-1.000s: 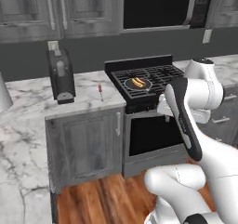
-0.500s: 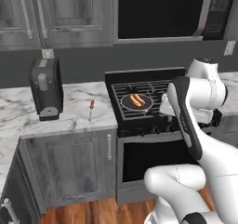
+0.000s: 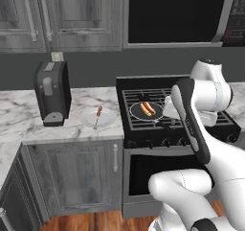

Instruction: Place the cold items (mango and lime) from the fridge in one tupperware on the dining counter. Place the warm items (hot dog and kebab skewer) in the stove area in another tupperware.

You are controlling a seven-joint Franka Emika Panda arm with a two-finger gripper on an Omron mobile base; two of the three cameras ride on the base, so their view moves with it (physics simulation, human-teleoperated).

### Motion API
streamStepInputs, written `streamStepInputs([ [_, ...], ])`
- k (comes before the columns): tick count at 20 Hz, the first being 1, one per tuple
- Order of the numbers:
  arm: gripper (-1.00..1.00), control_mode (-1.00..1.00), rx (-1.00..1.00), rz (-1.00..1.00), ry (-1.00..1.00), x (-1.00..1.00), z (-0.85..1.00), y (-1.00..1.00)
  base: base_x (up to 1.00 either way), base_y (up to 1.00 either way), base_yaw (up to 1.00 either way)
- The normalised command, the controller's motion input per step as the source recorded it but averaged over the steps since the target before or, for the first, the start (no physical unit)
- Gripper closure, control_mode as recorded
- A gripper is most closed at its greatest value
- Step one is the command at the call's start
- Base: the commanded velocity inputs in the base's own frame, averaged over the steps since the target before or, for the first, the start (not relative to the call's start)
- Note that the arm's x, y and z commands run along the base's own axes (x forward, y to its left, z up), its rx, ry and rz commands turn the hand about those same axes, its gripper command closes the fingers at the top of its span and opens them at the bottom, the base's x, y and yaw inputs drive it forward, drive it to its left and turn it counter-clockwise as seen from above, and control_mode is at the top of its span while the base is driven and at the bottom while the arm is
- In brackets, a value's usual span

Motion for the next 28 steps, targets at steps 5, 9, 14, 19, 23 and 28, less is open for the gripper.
streamStepInputs([
  [5,-1.0,1.0,0.0,0.0,0.0,0.0,0.0,0.0,0.61,0.0,-0.01],
  [9,-1.0,1.0,0.0,0.0,0.0,0.0,0.0,0.0,0.64,0.0,0.0],
  [14,-1.0,-1.0,0.0,0.0,0.02,0.06,0.0,0.0,0.17,0.0,0.0],
  [19,-1.0,-1.0,-0.01,0.0,0.01,0.32,-0.03,0.0,0.0,0.0,0.0],
  [23,-1.0,-1.0,-0.11,0.15,0.16,0.93,-0.54,0.0,0.0,0.0,0.0],
  [28,-1.0,-1.0,-0.02,0.37,0.0,0.94,-0.46,-0.21,0.0,0.0,0.0],
])
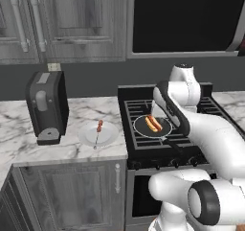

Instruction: Place the cold items (mango and lime) from the fridge in one tupperware on the dining counter. Place the warm items (hot dog and kebab skewer) in the stove area in another tupperware.

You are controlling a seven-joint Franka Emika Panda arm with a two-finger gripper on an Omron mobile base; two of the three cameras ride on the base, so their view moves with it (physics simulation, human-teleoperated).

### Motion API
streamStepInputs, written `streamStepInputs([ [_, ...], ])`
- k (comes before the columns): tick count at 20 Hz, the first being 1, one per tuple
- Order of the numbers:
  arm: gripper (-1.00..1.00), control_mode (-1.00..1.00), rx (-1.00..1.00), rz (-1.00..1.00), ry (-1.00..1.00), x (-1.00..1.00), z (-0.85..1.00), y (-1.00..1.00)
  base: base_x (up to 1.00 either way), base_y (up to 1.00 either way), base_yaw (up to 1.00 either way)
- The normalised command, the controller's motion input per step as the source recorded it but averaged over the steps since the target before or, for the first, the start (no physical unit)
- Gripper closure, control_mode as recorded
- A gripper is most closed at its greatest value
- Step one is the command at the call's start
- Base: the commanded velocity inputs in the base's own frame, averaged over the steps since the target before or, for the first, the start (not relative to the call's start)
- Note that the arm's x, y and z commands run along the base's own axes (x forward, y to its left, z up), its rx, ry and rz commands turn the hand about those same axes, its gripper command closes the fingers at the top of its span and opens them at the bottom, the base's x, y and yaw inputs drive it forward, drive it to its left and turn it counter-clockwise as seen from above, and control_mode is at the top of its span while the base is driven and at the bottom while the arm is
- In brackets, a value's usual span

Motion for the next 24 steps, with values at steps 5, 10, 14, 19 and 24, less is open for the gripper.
streamStepInputs([
  [5,-1.0,-1.0,-0.02,0.39,-0.02,0.82,-0.62,-0.33,0.0,0.0,0.0],
  [10,-1.0,-1.0,-0.11,0.16,-0.06,0.87,-0.55,0.06,0.0,0.0,0.0],
  [14,-1.0,-1.0,-0.04,-0.01,0.05,0.69,-0.03,0.2,0.0,0.0,0.0],
  [19,-1.0,-1.0,0.0,-0.1,0.0,0.42,-0.24,0.05,0.0,0.0,0.0],
  [24,-1.0,-1.0,0.0,-0.12,0.0,0.56,-0.64,0.0,0.0,0.0,0.0],
])
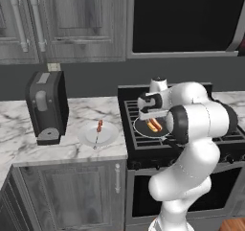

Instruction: Place the cold items (mango and lime) from the fridge in one tupperware on the dining counter. Place the warm items (hot dog and kebab skewer) in the stove area in another tupperware.

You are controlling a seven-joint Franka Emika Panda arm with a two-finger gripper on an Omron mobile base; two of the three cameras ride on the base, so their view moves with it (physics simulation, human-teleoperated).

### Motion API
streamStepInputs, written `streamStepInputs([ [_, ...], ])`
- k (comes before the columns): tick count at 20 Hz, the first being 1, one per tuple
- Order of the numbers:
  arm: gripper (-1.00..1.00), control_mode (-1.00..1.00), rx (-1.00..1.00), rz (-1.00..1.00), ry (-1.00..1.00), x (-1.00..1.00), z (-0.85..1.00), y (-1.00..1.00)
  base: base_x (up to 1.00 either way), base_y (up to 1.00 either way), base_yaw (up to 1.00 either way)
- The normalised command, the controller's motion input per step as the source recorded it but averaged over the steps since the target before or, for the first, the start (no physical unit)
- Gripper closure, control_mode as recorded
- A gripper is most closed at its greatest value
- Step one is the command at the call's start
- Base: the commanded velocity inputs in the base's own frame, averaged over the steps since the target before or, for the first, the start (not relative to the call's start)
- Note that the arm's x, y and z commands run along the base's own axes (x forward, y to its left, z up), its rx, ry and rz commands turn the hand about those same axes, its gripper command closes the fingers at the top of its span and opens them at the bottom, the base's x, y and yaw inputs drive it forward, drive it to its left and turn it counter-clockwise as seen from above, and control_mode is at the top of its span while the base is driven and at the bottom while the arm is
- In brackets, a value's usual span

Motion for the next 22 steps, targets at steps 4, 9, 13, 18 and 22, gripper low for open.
streamStepInputs([
  [4,-1.0,-1.0,0.0,-0.07,0.0,0.34,-0.59,-0.04,0.0,0.0,0.0],
  [9,-1.0,-1.0,0.0,-0.01,0.0,0.07,-0.32,0.0,0.0,0.0,0.0],
  [13,-1.0,-1.0,0.0,0.0,0.0,0.0,-0.42,-0.02,0.0,0.0,0.0],
  [18,-1.0,-1.0,0.0,0.0,-0.02,0.0,-0.23,0.0,0.0,0.0,0.0],
  [22,1.0,-1.0,0.0,0.0,0.0,0.0,-0.07,0.0,0.0,0.0,0.0],
])
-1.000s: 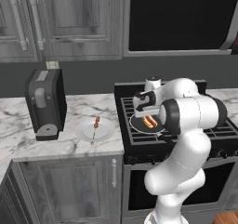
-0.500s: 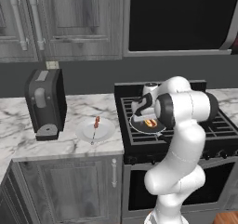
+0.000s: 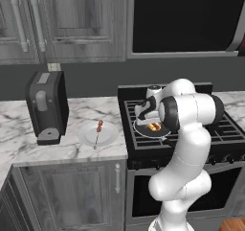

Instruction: Place the cold items (mango and lime) from the fridge in one tupperware on the dining counter. Place the warm items (hot dog and kebab skewer) in the stove area in another tupperware.

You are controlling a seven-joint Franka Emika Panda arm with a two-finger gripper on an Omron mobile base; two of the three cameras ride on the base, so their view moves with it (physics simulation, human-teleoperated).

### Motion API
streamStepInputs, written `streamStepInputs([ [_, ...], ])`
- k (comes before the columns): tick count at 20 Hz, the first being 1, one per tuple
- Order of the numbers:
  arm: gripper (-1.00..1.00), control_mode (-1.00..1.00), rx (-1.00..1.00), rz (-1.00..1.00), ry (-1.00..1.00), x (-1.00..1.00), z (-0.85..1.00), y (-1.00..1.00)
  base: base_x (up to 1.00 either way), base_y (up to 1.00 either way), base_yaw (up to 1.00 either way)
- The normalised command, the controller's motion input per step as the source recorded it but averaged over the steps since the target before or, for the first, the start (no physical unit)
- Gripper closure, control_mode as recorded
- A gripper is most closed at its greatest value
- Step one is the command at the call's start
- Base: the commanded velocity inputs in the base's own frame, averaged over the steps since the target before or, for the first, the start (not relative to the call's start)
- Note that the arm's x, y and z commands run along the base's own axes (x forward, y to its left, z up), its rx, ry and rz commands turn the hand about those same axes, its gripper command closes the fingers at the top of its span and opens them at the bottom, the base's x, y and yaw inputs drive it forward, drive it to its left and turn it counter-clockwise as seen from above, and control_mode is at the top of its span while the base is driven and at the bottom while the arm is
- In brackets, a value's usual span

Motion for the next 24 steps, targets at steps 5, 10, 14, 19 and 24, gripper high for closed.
streamStepInputs([
  [5,1.0,-1.0,0.0,-0.05,0.02,-0.17,0.01,0.0,0.0,0.0,0.0],
  [10,1.0,-1.0,0.11,-0.03,0.0,-1.0,0.9,0.34,0.0,0.0,0.0],
  [14,1.0,-1.0,0.05,-0.01,0.01,-1.0,1.0,0.51,0.0,0.0,0.0],
  [19,1.0,-1.0,0.06,0.0,0.06,-1.0,0.97,0.32,0.0,0.0,0.0],
  [24,1.0,-1.0,-0.03,0.0,0.0,-1.0,0.47,0.26,0.0,0.0,0.0],
])
